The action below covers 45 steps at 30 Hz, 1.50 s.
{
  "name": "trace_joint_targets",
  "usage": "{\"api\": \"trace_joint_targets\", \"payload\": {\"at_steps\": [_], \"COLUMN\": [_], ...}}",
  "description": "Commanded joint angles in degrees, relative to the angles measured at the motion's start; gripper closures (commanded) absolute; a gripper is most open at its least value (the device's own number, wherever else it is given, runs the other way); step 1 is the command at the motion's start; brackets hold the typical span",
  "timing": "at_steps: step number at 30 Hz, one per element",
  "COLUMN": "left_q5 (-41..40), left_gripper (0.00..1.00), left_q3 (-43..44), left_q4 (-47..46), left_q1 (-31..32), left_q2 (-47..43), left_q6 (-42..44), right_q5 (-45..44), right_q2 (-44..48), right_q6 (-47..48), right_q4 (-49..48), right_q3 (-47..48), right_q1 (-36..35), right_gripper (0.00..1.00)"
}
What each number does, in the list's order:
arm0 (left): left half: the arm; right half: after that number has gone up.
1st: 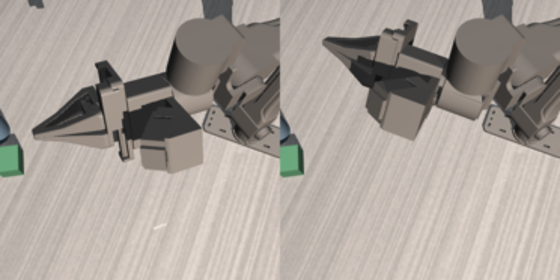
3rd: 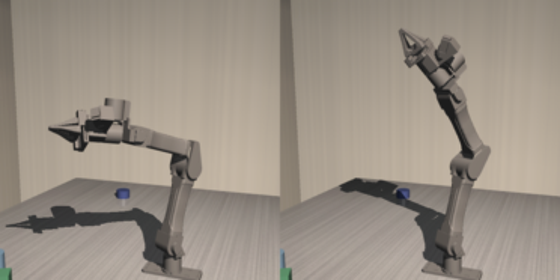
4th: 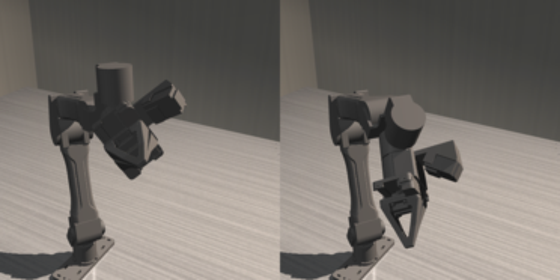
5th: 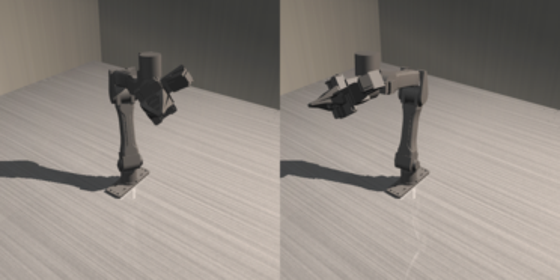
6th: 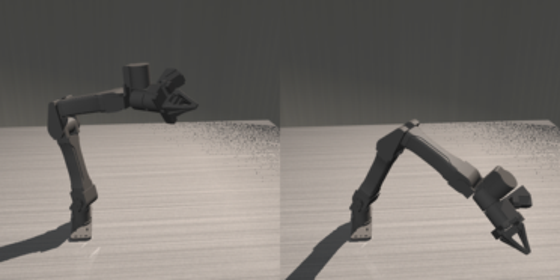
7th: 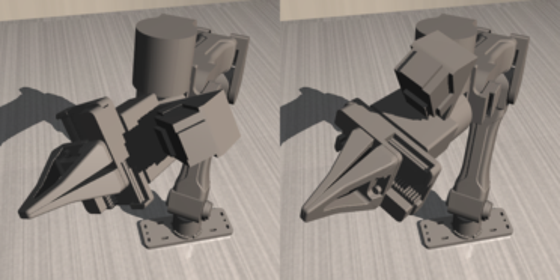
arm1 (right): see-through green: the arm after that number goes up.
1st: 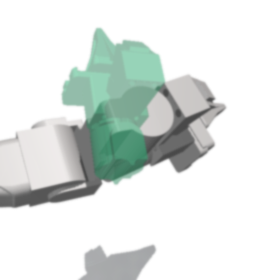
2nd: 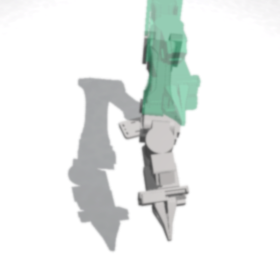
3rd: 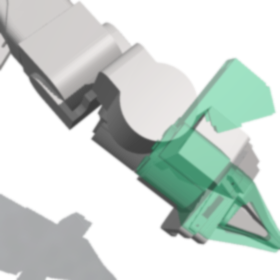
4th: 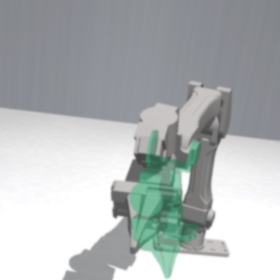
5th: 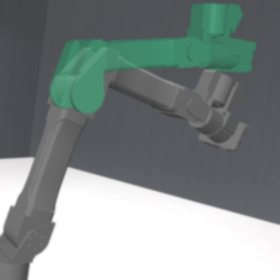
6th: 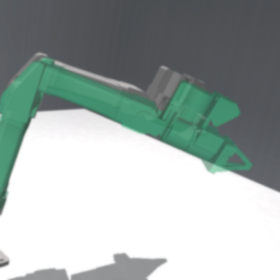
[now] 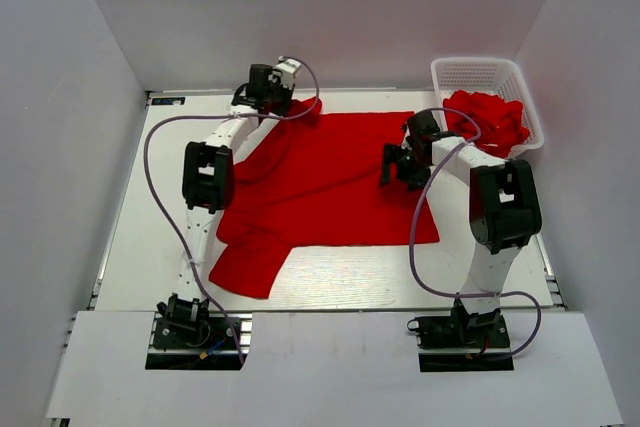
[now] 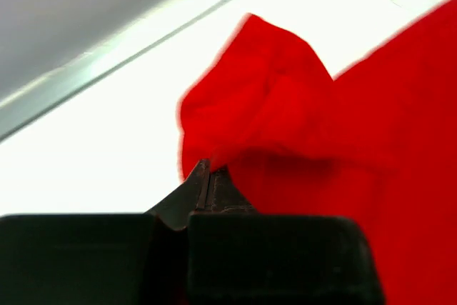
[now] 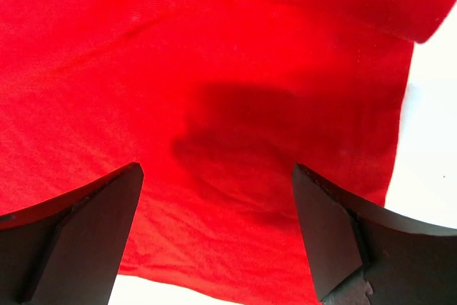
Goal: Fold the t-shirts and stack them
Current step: Flatten out the tshirt
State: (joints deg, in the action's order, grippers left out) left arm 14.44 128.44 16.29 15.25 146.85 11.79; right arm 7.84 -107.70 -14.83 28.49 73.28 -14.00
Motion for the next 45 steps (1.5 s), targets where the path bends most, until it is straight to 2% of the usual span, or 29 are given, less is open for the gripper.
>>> {"api": "trace_joint_targets", "payload": {"at_steps": [1, 8, 14, 17, 21, 23, 24, 25, 26, 31, 34, 38, 39, 42, 44, 45], "left_q5": [4.01, 10.43, 9.91, 10.44, 8.60, 7.45, 6.06, 5.43, 4.73, -1.16, -0.12, 5.15, 6.99, 13.84, 22.33, 25.26], "left_gripper": [1.00, 0.96, 0.96, 0.95, 0.92, 0.57, 0.28, 0.04, 0.00, 0.00, 0.00, 0.00, 0.00, 0.00, 0.00, 0.00], "left_q3": [2.25, 2.25, 2.78, 2.08, 3.48, 4.01, 3.49, 3.48, 3.48, 2.95, 2.95, 2.43, 1.38, -4.48, -9.41, -15.01], "left_q4": [-4.07, -13.38, -22.70, -30.68, -34.92, -36.50, -37.29, -37.30, -37.30, -33.63, -30.02, -19.92, -14.85, -7.97, -7.94, -10.99], "left_q1": [-3.37, -9.09, -12.52, -14.18, -16.12, -16.12, -16.73, -16.74, -17.26, -18.50, -19.02, -19.02, -19.02, -17.10, -16.48, -16.48], "left_q2": [-2.89, 0.89, 3.97, 5.28, 6.96, 6.96, 6.96, 6.96, 6.96, 4.33, 1.43, -4.10, -5.33, -11.30, -14.55, -17.79], "left_q6": [-2.12, -4.58, -6.25, -7.74, -8.98, -8.98, -8.28, -8.28, -7.67, -7.05, -6.43, -7.05, -7.05, -7.05, -10.80, -11.61], "right_q5": [-0.53, -4.40, -6.34, -6.78, -7.57, -9.51, -10.03, -10.03, -10.56, -11.26, -10.74, -10.38, -10.47, -10.39, -10.38, -10.30], "right_q2": [-2.07, -3.75, -5.85, -6.12, -5.94, -6.29, -6.29, -6.29, -6.47, -6.29, -5.24, -4.10, -4.01, -2.35, -1.73, -1.55], "right_q6": [-0.99, -1.78, -1.78, -1.96, -1.87, -2.05, -2.13, -2.39, -2.40, -2.66, -2.83, -2.48, -2.57, -2.92, -2.84, -3.01], "right_q4": [-0.54, 2.53, 5.00, 5.78, 6.66, 7.45, 7.54, 7.81, 7.81, 8.51, 8.25, 7.55, 7.46, 7.37, 6.76, 6.67], "right_q3": [-0.41, 0.55, 3.36, 3.98, 4.33, 4.77, 4.95, 5.30, 5.39, 6.00, 6.00, 6.09, 5.92, 5.22, 4.34, 4.07], "right_q1": [-0.06, 0.29, 0.38, 0.29, 0.37, 0.47, 0.38, 0.38, 0.46, 0.55, 0.55, 0.29, 0.29, 0.38, 0.38, 0.29], "right_gripper": [0.10, 0.10, 0.10, 0.10, 0.10, 0.10, 0.10, 0.10, 0.10, 0.10, 0.10, 0.10, 0.10, 0.10, 0.10, 0.10]}}
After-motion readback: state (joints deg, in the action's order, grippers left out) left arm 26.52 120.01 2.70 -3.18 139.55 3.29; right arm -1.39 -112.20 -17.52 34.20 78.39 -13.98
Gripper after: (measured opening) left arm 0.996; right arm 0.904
